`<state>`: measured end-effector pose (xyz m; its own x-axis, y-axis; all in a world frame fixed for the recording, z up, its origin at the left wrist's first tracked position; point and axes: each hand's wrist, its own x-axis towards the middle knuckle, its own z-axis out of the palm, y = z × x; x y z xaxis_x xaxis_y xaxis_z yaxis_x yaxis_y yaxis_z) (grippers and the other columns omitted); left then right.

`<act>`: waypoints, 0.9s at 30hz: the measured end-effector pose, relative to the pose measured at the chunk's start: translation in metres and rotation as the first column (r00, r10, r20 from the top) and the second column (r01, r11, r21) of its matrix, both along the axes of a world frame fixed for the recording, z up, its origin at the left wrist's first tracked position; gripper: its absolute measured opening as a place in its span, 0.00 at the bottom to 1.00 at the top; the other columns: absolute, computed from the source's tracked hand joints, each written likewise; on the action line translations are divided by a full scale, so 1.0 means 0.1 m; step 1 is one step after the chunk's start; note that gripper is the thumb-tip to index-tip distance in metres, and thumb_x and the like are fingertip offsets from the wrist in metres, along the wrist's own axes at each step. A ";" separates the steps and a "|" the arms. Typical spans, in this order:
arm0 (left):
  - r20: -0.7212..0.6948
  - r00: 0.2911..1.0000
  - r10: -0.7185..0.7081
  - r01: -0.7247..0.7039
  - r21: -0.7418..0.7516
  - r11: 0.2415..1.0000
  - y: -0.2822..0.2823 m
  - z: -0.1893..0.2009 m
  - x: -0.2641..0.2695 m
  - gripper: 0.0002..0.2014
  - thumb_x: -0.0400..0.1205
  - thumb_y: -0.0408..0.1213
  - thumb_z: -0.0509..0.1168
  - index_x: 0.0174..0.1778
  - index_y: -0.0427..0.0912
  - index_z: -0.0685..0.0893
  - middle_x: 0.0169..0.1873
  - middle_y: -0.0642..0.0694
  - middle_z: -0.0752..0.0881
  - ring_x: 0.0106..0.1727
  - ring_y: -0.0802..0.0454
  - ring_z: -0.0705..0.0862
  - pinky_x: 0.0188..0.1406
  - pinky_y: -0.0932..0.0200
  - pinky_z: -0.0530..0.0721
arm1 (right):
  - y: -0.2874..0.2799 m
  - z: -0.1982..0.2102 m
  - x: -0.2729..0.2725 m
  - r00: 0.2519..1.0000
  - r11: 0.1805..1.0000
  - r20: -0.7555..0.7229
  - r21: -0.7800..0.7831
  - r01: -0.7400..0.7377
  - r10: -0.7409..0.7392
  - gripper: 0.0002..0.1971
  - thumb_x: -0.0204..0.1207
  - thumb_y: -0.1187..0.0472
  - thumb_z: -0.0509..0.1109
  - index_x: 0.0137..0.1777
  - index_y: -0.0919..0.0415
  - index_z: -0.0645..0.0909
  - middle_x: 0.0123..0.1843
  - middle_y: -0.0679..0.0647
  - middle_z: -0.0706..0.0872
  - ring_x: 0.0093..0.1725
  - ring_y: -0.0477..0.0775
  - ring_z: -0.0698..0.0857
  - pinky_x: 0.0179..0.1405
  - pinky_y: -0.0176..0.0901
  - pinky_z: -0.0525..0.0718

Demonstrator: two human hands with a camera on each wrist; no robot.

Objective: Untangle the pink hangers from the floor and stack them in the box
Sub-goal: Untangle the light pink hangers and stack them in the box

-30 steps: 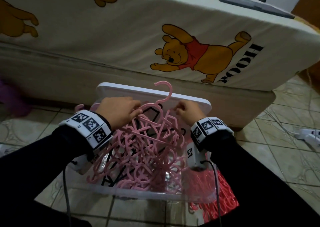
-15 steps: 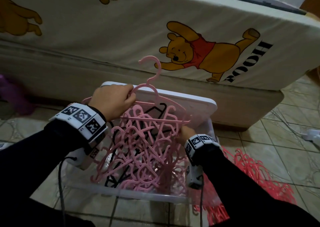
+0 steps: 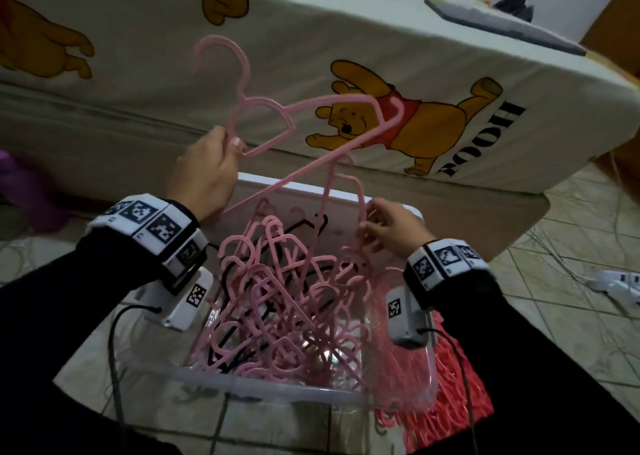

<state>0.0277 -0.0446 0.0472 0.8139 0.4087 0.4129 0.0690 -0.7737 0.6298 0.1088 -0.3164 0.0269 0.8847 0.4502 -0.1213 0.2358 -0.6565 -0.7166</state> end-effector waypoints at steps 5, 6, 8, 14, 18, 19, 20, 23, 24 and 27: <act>0.094 0.995 0.041 -0.039 -0.018 0.999 0.09 0.06 -0.01 0.11 0.87 0.41 0.54 0.52 0.37 0.76 0.48 0.30 0.83 0.48 0.31 0.81 0.44 0.41 0.77 | -0.14 0.20 0.05 0.990 0.958 -0.026 0.249 0.143 -0.141 0.07 0.81 0.70 0.63 0.53 0.70 0.81 0.40 0.60 0.85 0.36 0.58 0.86 0.35 0.45 0.90; 0.077 0.996 0.043 -0.044 0.007 0.999 0.10 0.06 -0.01 0.11 0.87 0.40 0.54 0.53 0.36 0.77 0.49 0.30 0.83 0.48 0.31 0.81 0.44 0.42 0.75 | -0.15 0.23 0.06 0.987 0.940 -0.040 0.300 0.159 -0.154 0.07 0.82 0.70 0.62 0.54 0.72 0.80 0.40 0.60 0.85 0.34 0.57 0.85 0.33 0.42 0.89; 0.022 0.999 0.029 -0.031 0.061 0.998 0.10 0.04 -0.01 0.11 0.87 0.40 0.55 0.55 0.38 0.78 0.51 0.32 0.84 0.50 0.31 0.81 0.44 0.45 0.74 | -0.17 0.29 0.06 0.977 0.880 -0.097 0.426 0.212 -0.188 0.08 0.82 0.69 0.63 0.56 0.72 0.79 0.39 0.60 0.84 0.32 0.54 0.83 0.32 0.40 0.89; -0.075 0.964 -0.254 0.256 0.023 0.966 -0.11 -0.05 -0.03 0.08 0.84 0.35 0.55 0.55 0.47 0.78 0.49 0.47 0.82 0.46 0.43 0.82 0.50 0.47 0.81 | -0.15 0.36 0.06 0.955 0.705 -0.247 0.648 0.289 -0.164 0.09 0.82 0.65 0.64 0.56 0.71 0.77 0.40 0.59 0.82 0.33 0.50 0.82 0.35 0.40 0.89; -0.159 0.922 -0.354 0.356 -0.014 0.934 -0.24 -0.10 -0.03 0.13 0.79 0.32 0.61 0.58 0.49 0.75 0.41 0.58 0.72 0.36 0.57 0.75 0.40 0.56 0.75 | -0.12 0.41 0.08 0.949 0.588 -0.281 0.746 0.311 -0.145 0.04 0.82 0.66 0.63 0.48 0.66 0.78 0.37 0.57 0.83 0.30 0.47 0.85 0.33 0.38 0.88; -0.167 0.909 -0.383 0.385 -0.020 0.923 -0.27 -0.12 -0.04 0.15 0.78 0.31 0.64 0.60 0.47 0.73 0.42 0.58 0.71 0.37 0.59 0.76 0.39 0.58 0.74 | -0.11 0.41 0.08 0.944 0.563 -0.300 0.761 0.322 -0.135 0.04 0.82 0.66 0.63 0.47 0.66 0.77 0.37 0.57 0.83 0.30 0.47 0.86 0.33 0.37 0.87; -0.170 0.894 -0.414 0.417 -0.024 0.909 -0.29 -0.14 -0.05 0.18 0.77 0.32 0.68 0.62 0.45 0.72 0.43 0.56 0.71 0.38 0.59 0.77 0.39 0.60 0.74 | -0.10 0.40 0.08 0.941 0.548 -0.317 0.769 0.328 -0.119 0.04 0.82 0.67 0.63 0.46 0.66 0.77 0.37 0.58 0.83 0.30 0.48 0.86 0.33 0.38 0.87; -0.225 0.843 -0.488 0.500 -0.003 0.866 -0.32 -0.15 -0.08 0.32 0.73 0.42 0.76 0.68 0.42 0.68 0.54 0.51 0.70 0.48 0.58 0.78 0.48 0.62 0.78 | -0.03 0.36 0.02 0.933 0.533 -0.358 0.782 0.323 -0.039 0.05 0.83 0.69 0.60 0.45 0.67 0.75 0.37 0.58 0.81 0.25 0.44 0.85 0.37 0.43 0.90; -0.264 0.826 -0.498 0.519 0.013 0.855 -0.33 -0.15 -0.09 0.36 0.71 0.45 0.77 0.70 0.42 0.67 0.58 0.50 0.70 0.52 0.57 0.77 0.53 0.60 0.79 | 0.01 0.34 -0.01 0.928 0.523 -0.374 0.789 0.323 -0.008 0.05 0.83 0.70 0.59 0.45 0.68 0.74 0.36 0.58 0.80 0.23 0.43 0.84 0.39 0.44 0.91; -0.346 0.799 -0.491 0.544 0.069 0.836 -0.37 -0.19 -0.11 0.40 0.69 0.49 0.78 0.73 0.43 0.67 0.63 0.47 0.71 0.60 0.52 0.77 0.61 0.53 0.81 | 0.10 0.31 -0.08 0.909 0.478 -0.416 0.803 0.355 0.024 0.06 0.84 0.69 0.59 0.45 0.69 0.72 0.31 0.58 0.81 0.25 0.48 0.86 0.38 0.46 0.91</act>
